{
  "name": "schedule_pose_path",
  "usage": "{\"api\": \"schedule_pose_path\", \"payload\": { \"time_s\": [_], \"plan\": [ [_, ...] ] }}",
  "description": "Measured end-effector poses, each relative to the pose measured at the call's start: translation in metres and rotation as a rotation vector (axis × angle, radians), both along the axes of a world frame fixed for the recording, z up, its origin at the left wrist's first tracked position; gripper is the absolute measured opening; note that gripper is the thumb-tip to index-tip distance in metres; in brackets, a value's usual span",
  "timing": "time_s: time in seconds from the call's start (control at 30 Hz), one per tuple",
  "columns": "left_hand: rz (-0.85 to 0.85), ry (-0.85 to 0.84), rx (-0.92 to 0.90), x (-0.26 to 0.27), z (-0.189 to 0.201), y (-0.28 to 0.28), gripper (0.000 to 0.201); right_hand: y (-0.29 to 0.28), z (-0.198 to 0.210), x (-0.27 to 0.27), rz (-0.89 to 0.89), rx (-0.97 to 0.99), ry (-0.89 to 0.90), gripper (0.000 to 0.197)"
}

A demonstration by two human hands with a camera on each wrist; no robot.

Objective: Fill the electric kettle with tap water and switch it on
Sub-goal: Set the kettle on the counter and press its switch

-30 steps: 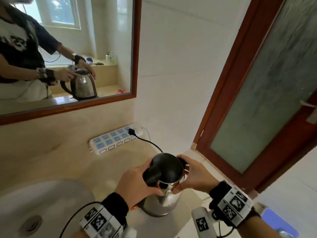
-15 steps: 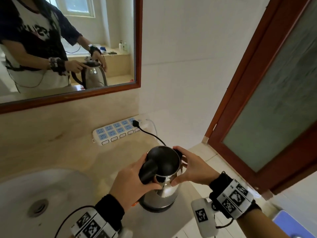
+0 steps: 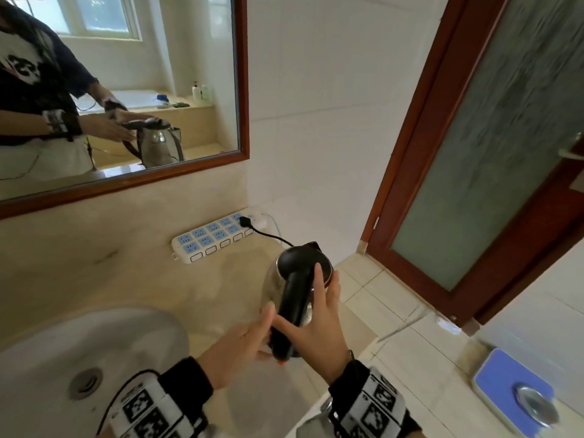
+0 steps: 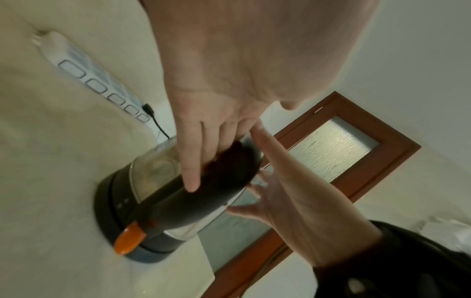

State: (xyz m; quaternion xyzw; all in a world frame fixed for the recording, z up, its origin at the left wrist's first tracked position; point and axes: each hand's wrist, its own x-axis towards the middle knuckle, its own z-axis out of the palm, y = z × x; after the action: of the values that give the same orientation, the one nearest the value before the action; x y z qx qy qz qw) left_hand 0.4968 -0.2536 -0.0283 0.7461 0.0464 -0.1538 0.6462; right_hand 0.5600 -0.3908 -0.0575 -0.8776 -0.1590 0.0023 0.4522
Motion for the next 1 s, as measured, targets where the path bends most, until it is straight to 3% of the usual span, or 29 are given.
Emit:
{"api": "schedule_pose_path", "payload": {
  "time_s": [0.07, 0.13, 0.2, 0.27, 0.4, 0.53, 0.67, 0.77, 0.83, 0.9, 1.0],
  "plan": [
    [-0.042, 0.035, 0.044, 0.000, 0.006, 0.004, 0.061, 0.003, 0.000, -0.003, -0.026, -0.021, -0.007, 0.118],
    [-0.004, 0.005, 0.219, 0.004, 0.013, 0.013, 0.056, 0.004, 0.002, -0.003, -0.026, -0.015, 0.014, 0.112],
    [0.087, -0.114, 0.467, 0.011, 0.024, 0.022, 0.047, 0.000, 0.004, 0.000, -0.003, 0.002, 0.037, 0.109],
    [0.088, -0.312, 0.586, 0.025, 0.033, 0.027, 0.048, -0.012, 0.009, 0.007, 0.073, 0.011, 0.092, 0.107],
    [-0.191, -0.542, 0.819, 0.057, 0.031, 0.017, 0.047, -0.048, 0.026, 0.025, 0.283, -0.103, 0.160, 0.097],
    [-0.337, -0.591, 1.042, 0.075, 0.020, 0.004, 0.064, -0.071, 0.035, 0.033, 0.359, -0.105, 0.147, 0.080],
    [-0.308, -0.677, 1.210, 0.075, 0.011, 0.001, 0.077, -0.085, 0.012, 0.022, 0.218, -0.016, 0.083, 0.068],
    [-0.292, -0.719, 1.313, 0.074, 0.009, -0.002, 0.082, -0.094, -0.028, -0.006, 0.067, -0.081, 0.102, 0.080],
    [-0.318, -0.682, 1.350, 0.073, 0.010, -0.002, 0.078, -0.097, -0.061, -0.028, 0.132, -0.265, 0.184, 0.087],
    [-0.313, -0.638, 1.403, 0.072, 0.012, -0.002, 0.071, -0.095, -0.084, -0.039, 0.246, -0.442, 0.244, 0.081],
    [-0.305, -0.648, 1.389, 0.072, 0.009, -0.001, 0.073, -0.086, -0.089, -0.039, 0.294, -0.517, 0.251, 0.076]
  ]
}}
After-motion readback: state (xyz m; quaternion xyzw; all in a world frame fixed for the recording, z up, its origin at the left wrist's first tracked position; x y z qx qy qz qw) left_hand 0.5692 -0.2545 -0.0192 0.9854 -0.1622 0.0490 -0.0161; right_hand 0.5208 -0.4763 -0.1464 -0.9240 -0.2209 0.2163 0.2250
